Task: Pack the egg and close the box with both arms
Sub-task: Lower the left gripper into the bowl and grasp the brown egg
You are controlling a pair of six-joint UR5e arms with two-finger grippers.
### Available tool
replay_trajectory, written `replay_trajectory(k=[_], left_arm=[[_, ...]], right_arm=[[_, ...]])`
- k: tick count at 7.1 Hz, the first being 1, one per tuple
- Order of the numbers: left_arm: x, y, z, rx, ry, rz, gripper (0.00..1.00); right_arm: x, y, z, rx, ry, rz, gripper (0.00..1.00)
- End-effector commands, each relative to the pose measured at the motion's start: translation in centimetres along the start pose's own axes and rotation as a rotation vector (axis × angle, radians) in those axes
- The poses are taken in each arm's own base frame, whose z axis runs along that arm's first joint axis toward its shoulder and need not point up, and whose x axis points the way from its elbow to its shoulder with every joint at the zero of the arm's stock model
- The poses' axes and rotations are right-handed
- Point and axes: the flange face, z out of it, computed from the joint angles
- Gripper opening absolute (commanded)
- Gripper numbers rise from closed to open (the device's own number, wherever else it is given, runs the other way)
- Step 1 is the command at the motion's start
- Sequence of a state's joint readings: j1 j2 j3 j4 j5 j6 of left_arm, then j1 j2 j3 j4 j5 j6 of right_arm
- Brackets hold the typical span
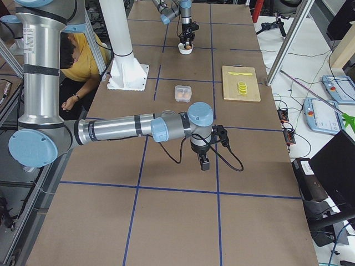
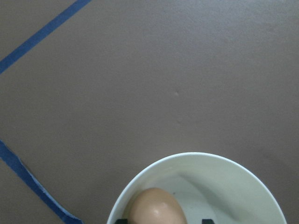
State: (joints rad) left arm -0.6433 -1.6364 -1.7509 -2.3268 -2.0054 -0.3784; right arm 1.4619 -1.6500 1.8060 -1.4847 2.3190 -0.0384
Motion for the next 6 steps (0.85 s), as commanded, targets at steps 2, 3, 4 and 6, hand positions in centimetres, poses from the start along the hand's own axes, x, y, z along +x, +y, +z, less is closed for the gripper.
replay_trajectory(k=[2, 3, 4, 6], left_arm=[[0.5, -0.7, 0.9, 0.006, -0.010, 0.011, 0.58], [0.6, -1.0, 0.9, 0.010, -0.007, 0.012, 0.42], [0.8, -1.2, 0.4, 0.020, -0.005, 0.015, 0.24], [1.1, -1.7, -1.6, 0.054, -0.003, 0.028, 0.04]], right_arm=[[0.1, 0.1, 0.1, -0.002, 0.001, 0.002, 1.00], [0.1, 0.0, 0.1, -0.001, 0.001, 0.001, 1.00], [0.0, 0.0, 0.0, -0.001, 0.001, 0.001, 1.00], [0.0, 0.1, 0.0, 0.000, 0.001, 0.000, 1.00]])
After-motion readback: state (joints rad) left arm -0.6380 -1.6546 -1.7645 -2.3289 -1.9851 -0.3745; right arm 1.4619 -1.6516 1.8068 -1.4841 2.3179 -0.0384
